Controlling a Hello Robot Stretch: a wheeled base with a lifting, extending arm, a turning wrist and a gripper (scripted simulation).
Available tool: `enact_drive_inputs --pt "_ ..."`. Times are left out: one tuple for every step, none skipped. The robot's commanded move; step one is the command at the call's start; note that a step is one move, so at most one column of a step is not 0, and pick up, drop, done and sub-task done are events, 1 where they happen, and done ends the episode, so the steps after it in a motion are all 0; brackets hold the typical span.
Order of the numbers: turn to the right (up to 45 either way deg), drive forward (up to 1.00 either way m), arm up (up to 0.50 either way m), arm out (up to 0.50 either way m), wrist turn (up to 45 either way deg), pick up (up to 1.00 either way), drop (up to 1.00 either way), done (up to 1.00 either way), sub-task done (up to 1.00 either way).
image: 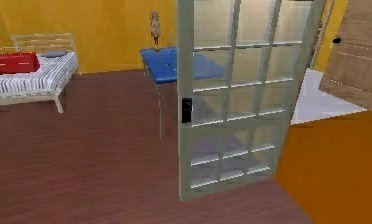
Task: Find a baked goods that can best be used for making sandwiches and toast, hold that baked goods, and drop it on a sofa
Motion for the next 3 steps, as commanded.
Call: enact_drive_inputs --pt "45.0 0.0 0.0 0.0 0.0 0.0 0.0 0.0 0.0" --pt "24.0 0.0 0.0 0.0 0.0 0.0 0.0 0.0 0.0" --pt "0.0 0.65 0.0 0.0 0.0 0.0 0.0 0.0 0.0"
